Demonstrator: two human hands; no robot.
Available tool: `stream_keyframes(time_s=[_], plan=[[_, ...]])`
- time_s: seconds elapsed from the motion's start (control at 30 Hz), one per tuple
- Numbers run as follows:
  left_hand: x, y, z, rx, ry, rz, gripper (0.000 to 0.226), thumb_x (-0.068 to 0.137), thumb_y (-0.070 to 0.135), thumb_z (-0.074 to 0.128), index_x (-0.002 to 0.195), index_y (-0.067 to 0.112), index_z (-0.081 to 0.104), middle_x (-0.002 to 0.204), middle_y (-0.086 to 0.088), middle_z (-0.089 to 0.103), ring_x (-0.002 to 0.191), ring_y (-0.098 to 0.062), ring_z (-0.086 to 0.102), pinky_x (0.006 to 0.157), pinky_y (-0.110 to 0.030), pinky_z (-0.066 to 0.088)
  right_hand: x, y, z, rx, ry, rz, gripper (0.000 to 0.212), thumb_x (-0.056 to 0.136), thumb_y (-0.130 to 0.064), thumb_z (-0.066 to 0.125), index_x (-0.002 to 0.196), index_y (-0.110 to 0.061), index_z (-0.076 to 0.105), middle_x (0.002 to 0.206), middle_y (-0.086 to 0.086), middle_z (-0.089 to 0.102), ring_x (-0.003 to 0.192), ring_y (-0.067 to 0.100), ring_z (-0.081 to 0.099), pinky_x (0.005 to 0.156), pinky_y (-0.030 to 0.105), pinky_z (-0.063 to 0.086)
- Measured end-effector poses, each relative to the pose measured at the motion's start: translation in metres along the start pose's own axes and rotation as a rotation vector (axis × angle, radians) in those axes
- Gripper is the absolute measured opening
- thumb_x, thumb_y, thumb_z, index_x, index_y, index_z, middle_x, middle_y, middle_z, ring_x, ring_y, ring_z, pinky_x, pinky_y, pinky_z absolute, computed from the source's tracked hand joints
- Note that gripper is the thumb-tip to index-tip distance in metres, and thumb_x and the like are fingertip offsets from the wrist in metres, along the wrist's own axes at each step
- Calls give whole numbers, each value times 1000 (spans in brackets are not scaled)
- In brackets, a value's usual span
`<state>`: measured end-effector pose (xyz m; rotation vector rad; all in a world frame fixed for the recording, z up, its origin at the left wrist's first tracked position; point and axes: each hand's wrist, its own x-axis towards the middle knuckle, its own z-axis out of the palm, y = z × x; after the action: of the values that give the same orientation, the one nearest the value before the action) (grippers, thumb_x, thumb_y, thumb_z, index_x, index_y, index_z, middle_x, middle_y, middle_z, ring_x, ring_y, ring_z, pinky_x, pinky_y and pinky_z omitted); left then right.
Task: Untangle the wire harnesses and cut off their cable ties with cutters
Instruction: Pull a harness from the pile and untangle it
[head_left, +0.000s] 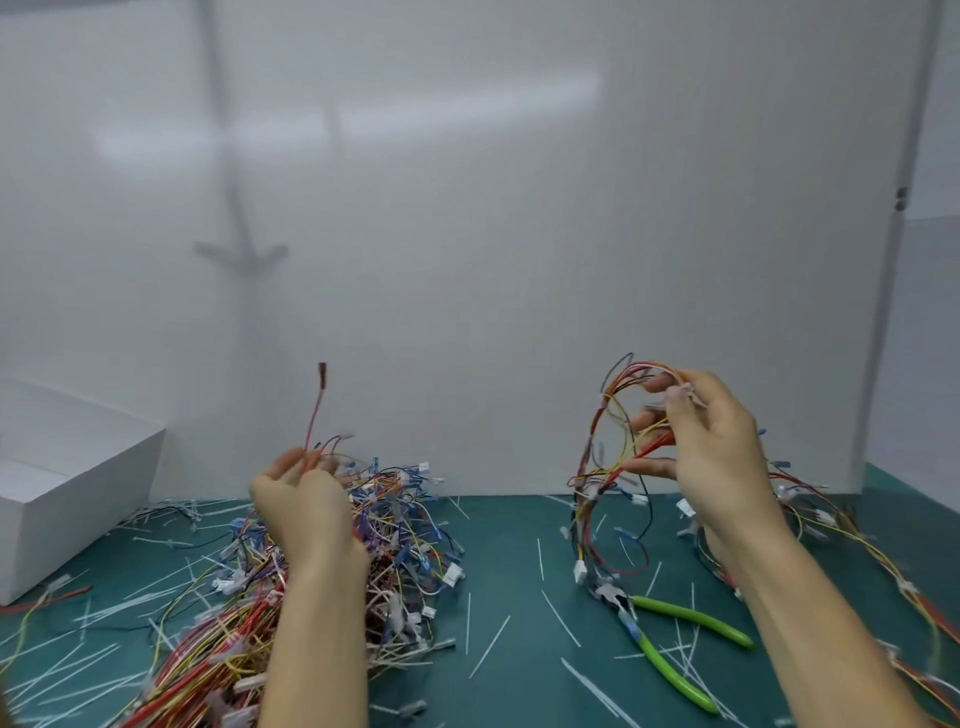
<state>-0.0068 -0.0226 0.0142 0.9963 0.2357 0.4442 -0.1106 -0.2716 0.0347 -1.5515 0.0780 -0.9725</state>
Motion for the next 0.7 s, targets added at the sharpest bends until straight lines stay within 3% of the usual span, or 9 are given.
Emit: stream_keyframes(time_s=[0.07, 0.17, 0.3, 0.43, 0.53, 0.7], plan=[[5, -3, -9, 382, 39, 113, 36, 92, -11, 43, 117, 14, 46, 139, -21, 42, 109, -25, 53, 83, -33, 48, 2, 0, -4, -35, 30, -29, 25, 107, -17, 38, 100, -22, 61, 81, 10, 60, 55, 6, 61, 47, 26, 56], [7, -13, -16, 845, 35, 191, 43, 87, -9, 52, 121, 16, 46, 156, -18, 13, 139, -40, 20, 110, -54, 31, 4, 3, -8, -115, 35, -59, 24, 106, -20, 40, 104, -25, 63, 81, 6, 63, 61, 11, 62, 47, 28, 57], [9, -34, -18, 1317, -205, 235, 57, 86, 1, 58, 138, 20, 44, 158, -19, 15, 144, -39, 15, 115, -54, 24, 5, 6, -10, -141, 21, -77, 25, 106, -22, 41, 105, -29, 64, 78, 4, 65, 57, 9, 62, 50, 32, 58], [4, -56, -15, 1587, -338, 405, 66, 91, 14, 59, 149, 28, 31, 164, -11, -11, 152, -31, -10, 118, -54, 14, 6, 8, -9, -156, 1, -87, 25, 106, -23, 42, 102, -33, 64, 77, 6, 66, 55, 8, 61, 48, 30, 57], [5, -76, -17, 1755, -374, 538, 73, 90, 14, 55, 153, 30, 20, 162, -10, -25, 146, -35, -28, 115, -64, -4, 6, 9, -9, -169, -2, -93, 26, 106, -24, 41, 100, -37, 63, 77, 7, 66, 56, 10, 62, 49, 30, 58], [1, -111, -30, 1896, -324, 714, 81, 91, 15, 46, 157, 19, -1, 160, -11, -30, 139, -35, -40, 111, -62, -20, 5, 9, -10, -170, 0, -88, 29, 106, -23, 41, 95, -40, 62, 76, 5, 65, 55, 10, 61, 48, 31, 58]])
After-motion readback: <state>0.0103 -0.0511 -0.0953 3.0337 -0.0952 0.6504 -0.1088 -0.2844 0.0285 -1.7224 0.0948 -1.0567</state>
